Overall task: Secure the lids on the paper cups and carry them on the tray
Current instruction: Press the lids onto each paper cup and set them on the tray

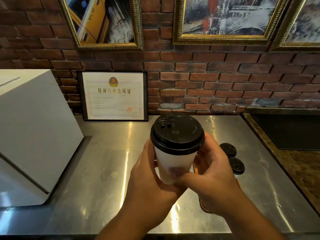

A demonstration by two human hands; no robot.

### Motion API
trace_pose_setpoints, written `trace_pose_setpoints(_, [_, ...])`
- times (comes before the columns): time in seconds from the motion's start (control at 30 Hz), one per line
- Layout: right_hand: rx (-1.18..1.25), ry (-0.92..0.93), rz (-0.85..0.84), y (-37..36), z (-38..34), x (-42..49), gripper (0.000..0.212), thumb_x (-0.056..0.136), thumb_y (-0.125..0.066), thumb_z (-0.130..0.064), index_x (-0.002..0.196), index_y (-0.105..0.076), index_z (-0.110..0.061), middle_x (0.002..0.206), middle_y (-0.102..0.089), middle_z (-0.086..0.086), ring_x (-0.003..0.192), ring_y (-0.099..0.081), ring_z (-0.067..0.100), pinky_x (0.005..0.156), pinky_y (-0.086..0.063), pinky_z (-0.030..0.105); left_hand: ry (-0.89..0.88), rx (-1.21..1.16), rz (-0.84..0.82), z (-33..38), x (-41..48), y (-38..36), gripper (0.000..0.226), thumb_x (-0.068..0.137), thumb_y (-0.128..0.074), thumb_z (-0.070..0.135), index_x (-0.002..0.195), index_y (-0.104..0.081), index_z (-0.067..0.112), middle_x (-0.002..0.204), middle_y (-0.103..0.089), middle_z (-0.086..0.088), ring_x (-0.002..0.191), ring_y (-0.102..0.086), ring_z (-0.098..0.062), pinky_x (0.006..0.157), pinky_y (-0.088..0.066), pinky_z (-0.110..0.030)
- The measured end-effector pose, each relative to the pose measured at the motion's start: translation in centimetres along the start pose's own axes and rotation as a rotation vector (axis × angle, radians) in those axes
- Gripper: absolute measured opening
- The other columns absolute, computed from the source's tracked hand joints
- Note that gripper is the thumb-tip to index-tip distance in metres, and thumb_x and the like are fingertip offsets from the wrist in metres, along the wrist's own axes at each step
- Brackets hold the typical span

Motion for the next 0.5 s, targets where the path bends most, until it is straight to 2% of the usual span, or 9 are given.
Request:
trace_pose_setpoints(0.07, [0.005, -0.001, 0.024, 0.09, -0.20, 0.07, 0.087, 0.058, -0.098, -0.016, 0.122, -0.059, -0.061, 0.127, -0.071, -0.022, 0.119, -0.066, -0.003, 0.083, -0.058, 0.013, -0.015, 0.024, 0.009, 0.81, -0.14, 0.34, 0.104, 0.054, -0.084, 0.067, 0.140, -0.026, 0.078, 0.132, -0.048, 0.053, 0.125, -0.049, 0.020, 0.078, -0.039, 0.008])
trace_pose_setpoints(0.17, [0.018, -0.012, 0.051, 0.00, -0.39, 0.19, 0.086, 0.049, -0.097, -0.033, 0.121, -0.059, -0.060, 0.125, -0.071, -0.023, 0.117, -0.066, -0.003, 0.080, -0.058, 0.013, 0.026, -0.073, 0.041, 0.85, -0.19, 0.15, 0.094, 0.050, -0.072, 0.075, 0.136, -0.034, 0.074, 0.120, -0.042, 0.065, 0.124, -0.054, 0.013, 0.073, -0.034, 0.012])
trace_pose_setpoints(0.27, [0.016, -0.002, 0.043, -0.05, -0.42, 0.18, 0.089, 0.049, -0.096, -0.036, 0.124, -0.055, -0.061, 0.126, -0.069, -0.026, 0.118, -0.065, -0.004, 0.082, -0.058, 0.013, 0.038, -0.067, 0.086, 0.79, -0.07, 0.21, 0.091, 0.043, -0.067, 0.095, 0.123, -0.023, 0.092, 0.116, -0.040, 0.068, 0.116, -0.046, 0.031, 0.067, -0.035, 0.010])
trace_pose_setpoints(0.33, [0.026, -0.002, 0.018, -0.23, -0.41, 0.22, 0.090, 0.052, -0.096, -0.034, 0.126, -0.054, -0.064, 0.129, -0.068, -0.025, 0.120, -0.064, -0.004, 0.081, -0.058, 0.013, 0.079, -0.128, 0.105, 0.69, -0.07, 0.50, 0.093, 0.037, -0.057, 0.108, 0.124, -0.034, 0.086, 0.113, -0.045, 0.066, 0.114, -0.056, 0.020, 0.070, -0.041, 0.005])
trace_pose_setpoints(0.4, [0.035, -0.004, 0.009, -0.32, -0.35, 0.25, 0.088, 0.055, -0.094, -0.031, 0.125, -0.054, -0.067, 0.129, -0.068, -0.025, 0.120, -0.064, -0.004, 0.081, -0.059, 0.014, 0.009, -0.110, 0.088, 1.04, -0.21, 0.52, 0.095, 0.047, -0.071, 0.094, 0.134, -0.037, 0.075, 0.122, -0.051, 0.057, 0.119, -0.058, 0.012, 0.075, -0.043, 0.003])
trace_pose_setpoints(0.47, [0.028, 0.000, 0.035, -0.22, -0.27, 0.30, 0.087, 0.056, -0.096, -0.027, 0.122, -0.056, -0.067, 0.127, -0.069, -0.025, 0.118, -0.064, -0.005, 0.078, -0.059, 0.014, -0.042, -0.061, 0.077, 1.45, -0.27, 0.53, 0.097, 0.056, -0.079, 0.077, 0.139, -0.030, 0.077, 0.130, -0.052, 0.050, 0.124, -0.051, 0.020, 0.075, -0.039, 0.007])
trace_pose_setpoints(0.5, [0.027, 0.003, 0.051, -0.17, -0.18, 0.33, 0.088, 0.056, -0.098, -0.023, 0.121, -0.057, -0.067, 0.126, -0.070, -0.025, 0.117, -0.065, -0.006, 0.077, -0.059, 0.013, -0.046, -0.059, 0.074, 1.52, -0.27, 0.52, 0.098, 0.058, -0.080, 0.077, 0.141, -0.028, 0.077, 0.132, -0.051, 0.049, 0.124, -0.048, 0.021, 0.074, -0.038, 0.008])
Point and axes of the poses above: each hand's wrist, its own x-axis towards the middle knuckle, its own y-axis out of the back of the hand, z = x × y, the point moved 4 cm from there along x, towards the middle knuckle
